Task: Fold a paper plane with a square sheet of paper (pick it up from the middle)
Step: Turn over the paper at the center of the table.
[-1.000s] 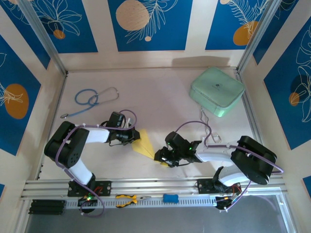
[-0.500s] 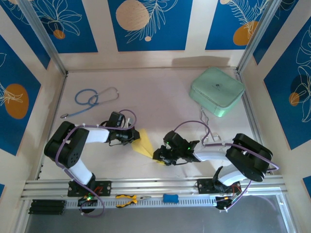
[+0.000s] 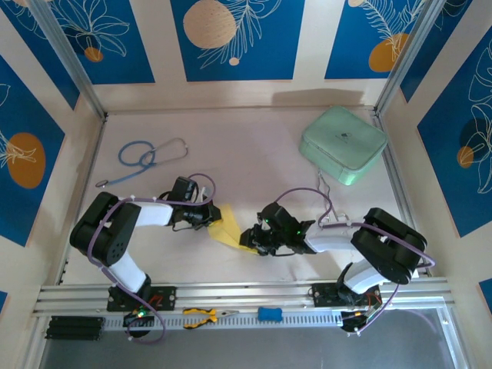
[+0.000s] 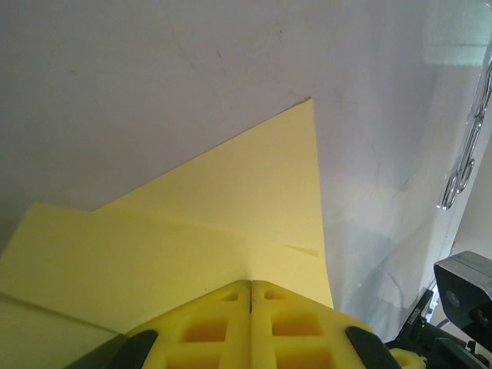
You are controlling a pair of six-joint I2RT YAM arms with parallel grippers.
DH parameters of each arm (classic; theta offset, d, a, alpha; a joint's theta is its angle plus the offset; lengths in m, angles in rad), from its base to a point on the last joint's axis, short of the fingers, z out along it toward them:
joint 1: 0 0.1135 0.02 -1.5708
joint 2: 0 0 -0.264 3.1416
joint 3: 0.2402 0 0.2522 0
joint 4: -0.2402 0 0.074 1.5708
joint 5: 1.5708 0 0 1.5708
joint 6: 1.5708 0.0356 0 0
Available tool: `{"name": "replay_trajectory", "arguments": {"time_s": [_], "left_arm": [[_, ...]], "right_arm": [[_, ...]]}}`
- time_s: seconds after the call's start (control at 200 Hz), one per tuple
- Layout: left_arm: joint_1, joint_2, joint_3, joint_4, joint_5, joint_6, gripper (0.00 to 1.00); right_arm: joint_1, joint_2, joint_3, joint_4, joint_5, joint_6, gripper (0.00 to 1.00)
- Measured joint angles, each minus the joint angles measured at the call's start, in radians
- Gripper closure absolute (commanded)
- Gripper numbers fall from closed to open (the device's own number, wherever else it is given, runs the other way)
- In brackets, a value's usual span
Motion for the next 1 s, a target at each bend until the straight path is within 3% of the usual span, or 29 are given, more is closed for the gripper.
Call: {"name": "replay_trajectory", "arguments": {"time_s": [0.36,0.6,0.72,0.855,1.0], "left_arm": [[0.0,0.0,-0.001,0.003,0.0,-0.007,0.97],[0.001,0.0,-0.003,0.019,0.004,-0.031,0.93],[0.001,-0.011,-0.004,0.024,0.01,-0.053,0.83],[0.001,-0.093,-0.001,-0.014,0.01,-0.054,0.62],[0.002,-0.215,0.047,-0.129,-0.016,-0.023,0.47]], "right_arm": [[-0.024,0.04,0.0,0.056,-0.034,-0.027,0.69],[-0.032,0.04,0.0,0.078,-0.037,-0.055,0.84],[-0.036,0.039,0.0,0.084,-0.037,-0.067,0.89],[-0.042,-0.002,0.0,0.06,-0.032,-0.092,0.91],[-0.045,-0.154,0.026,-0.128,0.035,-0.174,0.92]]}}
